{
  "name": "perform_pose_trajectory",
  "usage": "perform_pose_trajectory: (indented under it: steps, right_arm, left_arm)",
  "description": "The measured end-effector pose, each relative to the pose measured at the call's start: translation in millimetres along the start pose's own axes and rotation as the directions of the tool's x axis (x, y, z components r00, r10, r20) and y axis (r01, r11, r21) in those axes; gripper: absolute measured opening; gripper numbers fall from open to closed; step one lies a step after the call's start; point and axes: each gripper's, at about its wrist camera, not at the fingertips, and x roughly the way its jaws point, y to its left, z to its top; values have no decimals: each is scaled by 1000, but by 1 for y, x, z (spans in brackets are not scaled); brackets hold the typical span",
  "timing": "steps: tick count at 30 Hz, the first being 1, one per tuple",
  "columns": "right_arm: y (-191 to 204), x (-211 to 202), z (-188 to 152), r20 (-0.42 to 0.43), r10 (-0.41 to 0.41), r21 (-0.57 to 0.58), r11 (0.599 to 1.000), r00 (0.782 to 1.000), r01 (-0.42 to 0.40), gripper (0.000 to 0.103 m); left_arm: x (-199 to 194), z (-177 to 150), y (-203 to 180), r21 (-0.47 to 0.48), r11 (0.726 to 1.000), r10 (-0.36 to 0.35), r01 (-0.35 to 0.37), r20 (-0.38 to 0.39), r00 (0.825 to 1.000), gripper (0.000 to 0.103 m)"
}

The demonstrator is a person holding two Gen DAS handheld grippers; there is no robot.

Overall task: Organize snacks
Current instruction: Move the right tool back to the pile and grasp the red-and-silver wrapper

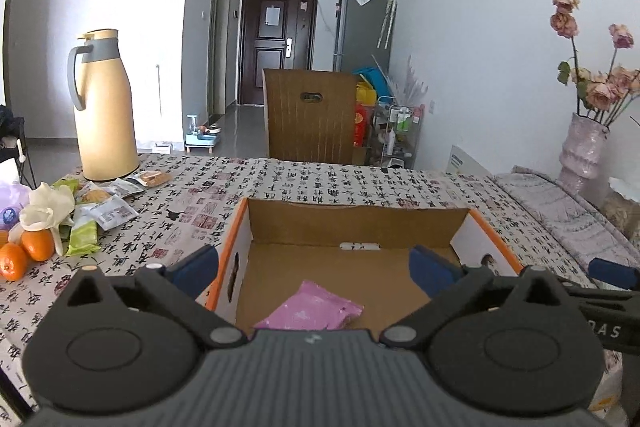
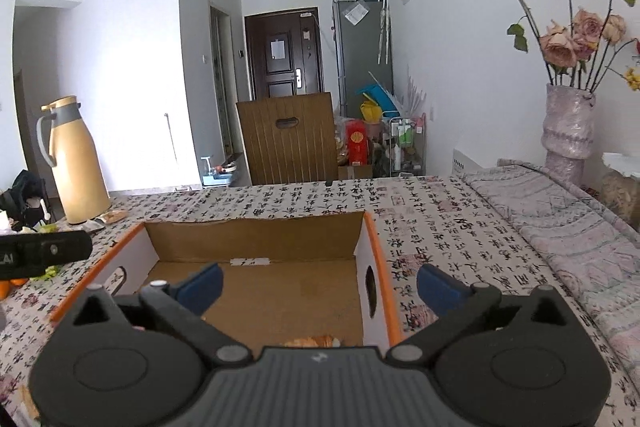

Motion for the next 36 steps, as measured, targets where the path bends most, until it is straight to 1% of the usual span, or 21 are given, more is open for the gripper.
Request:
perform_pose_trajectory:
  steps: [7, 11, 18, 23, 27, 30, 32, 35, 36]
  right_arm:
    - [-8, -35, -26, -4, -8, -3, 1000, 1000, 8, 103]
    - [-13, -51, -45, -15, -10, -2, 1000, 1000, 10, 103]
    - [-19, -64, -77, -50, -25, -9, 1000, 998, 25, 103]
    - [-23, -65, -95, -93, -33, -6, 999, 995, 33, 102]
    - [-22, -59, -99, -119, -27, -4, 1000, 992, 27, 95]
    - [-24, -51, -96, -138, -16, 16, 1000, 990, 19, 87]
    - [-26, -42, -94, -158, -12, 37, 999, 987, 18, 85]
    - [-30, -27, -93, -209, -2, 77, 997, 978, 18, 77]
    - [-31, -23, -94, -224, -1, 91, 996, 975, 22, 72]
  left_arm:
    - [-26, -20, 6, 16, 1000, -8, 8, 7, 1000, 103]
    - [-35, -37, 13, 12, 1000, -16, 16, -5, 1000, 103]
    - [-48, -70, 33, -7, 1000, -21, 21, -21, 1000, 103]
    - [-53, -88, 45, -15, 1000, -2, 2, -49, 999, 103]
    - [-52, -95, 52, -20, 1000, 9, -10, -69, 998, 103]
    - [-52, -94, 53, -22, 1000, 13, -14, -68, 998, 103]
    - [-53, -93, 52, -22, 1000, 11, -13, -67, 998, 103]
    - [-53, -93, 52, -20, 1000, 12, -14, -68, 998, 103]
    - [-53, -93, 53, -21, 1000, 13, -14, -68, 998, 103]
